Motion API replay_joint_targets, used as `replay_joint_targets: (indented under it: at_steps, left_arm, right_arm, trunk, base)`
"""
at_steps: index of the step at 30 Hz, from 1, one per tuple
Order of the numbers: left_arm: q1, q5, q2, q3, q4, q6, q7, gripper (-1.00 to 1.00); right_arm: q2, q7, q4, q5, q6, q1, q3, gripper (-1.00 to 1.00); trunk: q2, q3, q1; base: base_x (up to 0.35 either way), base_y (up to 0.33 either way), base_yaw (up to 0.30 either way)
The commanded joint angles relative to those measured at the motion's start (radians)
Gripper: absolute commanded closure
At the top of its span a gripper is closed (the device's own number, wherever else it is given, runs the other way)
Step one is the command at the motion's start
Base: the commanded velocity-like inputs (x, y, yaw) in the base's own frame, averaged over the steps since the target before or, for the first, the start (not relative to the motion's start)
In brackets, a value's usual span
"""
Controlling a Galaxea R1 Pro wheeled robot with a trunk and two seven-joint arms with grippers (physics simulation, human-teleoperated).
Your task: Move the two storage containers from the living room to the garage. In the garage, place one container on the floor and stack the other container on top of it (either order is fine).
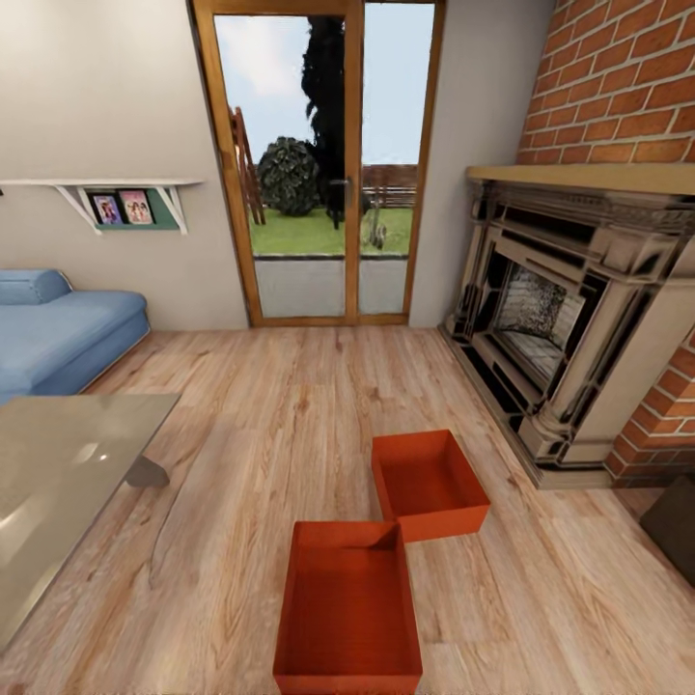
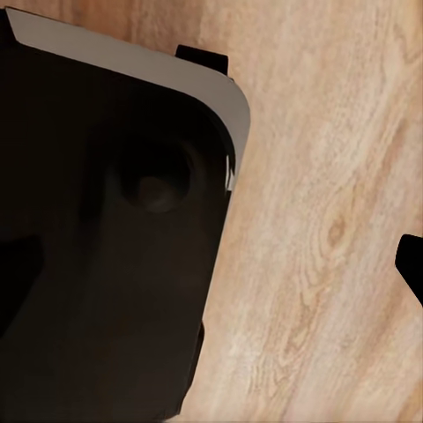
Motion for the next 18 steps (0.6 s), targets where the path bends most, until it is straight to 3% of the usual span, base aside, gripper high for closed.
replay_joint_targets:
  at_steps: [1,9,18]
  left_arm:
    - [0.000,0.007,0.000,0.000,0.000,-0.002,0.001,-1.00]
    - [0.000,0.007,0.000,0.001,-0.002,-0.002,0.001,-1.00]
    - [0.000,0.007,0.000,0.001,-0.002,-0.002,0.001,-1.00]
  right_arm:
    - [0.000,0.001,0.003,-0.010,-0.006,-0.001,0.008,-1.00]
    - [-0.001,0.001,0.003,-0.011,-0.006,-0.001,0.008,-1.00]
    - [-0.001,0.001,0.003,-0.011,-0.005,-0.001,0.008,-1.00]
  trunk:
    - [0.000,-0.002,0.000]
    - [0.000,-0.015,0.000]
    - [0.000,-0.030,0.000]
  base:
    - [0.000,0.000,0.000]
    - [0.002,-0.003,0.000]
    - [0.063,-0.090,0.000]
